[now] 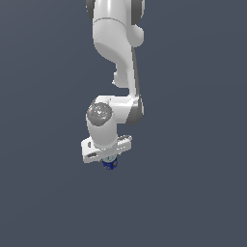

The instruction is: Pick up the object and move it to a goal position.

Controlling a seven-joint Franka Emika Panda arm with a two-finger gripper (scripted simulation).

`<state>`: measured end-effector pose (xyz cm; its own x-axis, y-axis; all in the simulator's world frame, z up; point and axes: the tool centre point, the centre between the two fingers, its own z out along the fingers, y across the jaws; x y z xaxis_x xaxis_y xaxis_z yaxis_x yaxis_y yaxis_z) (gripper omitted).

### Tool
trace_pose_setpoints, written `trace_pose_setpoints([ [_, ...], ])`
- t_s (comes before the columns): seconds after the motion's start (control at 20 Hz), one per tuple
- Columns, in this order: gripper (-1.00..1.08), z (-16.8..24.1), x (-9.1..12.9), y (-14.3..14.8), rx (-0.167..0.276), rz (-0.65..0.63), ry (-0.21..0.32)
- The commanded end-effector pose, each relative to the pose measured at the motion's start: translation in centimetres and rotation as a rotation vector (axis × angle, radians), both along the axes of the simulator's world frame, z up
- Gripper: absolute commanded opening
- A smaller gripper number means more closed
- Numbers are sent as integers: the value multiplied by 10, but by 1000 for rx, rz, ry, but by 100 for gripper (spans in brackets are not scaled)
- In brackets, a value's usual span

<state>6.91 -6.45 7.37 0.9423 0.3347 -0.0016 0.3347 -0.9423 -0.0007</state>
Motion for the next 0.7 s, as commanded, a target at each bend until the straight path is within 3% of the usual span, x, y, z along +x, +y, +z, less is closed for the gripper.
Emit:
trace_pose_setpoints([
  [0.0, -100, 1, 0, 0, 0, 0, 0],
  [0.65, -100, 51, -19, 21, 0, 0, 0],
])
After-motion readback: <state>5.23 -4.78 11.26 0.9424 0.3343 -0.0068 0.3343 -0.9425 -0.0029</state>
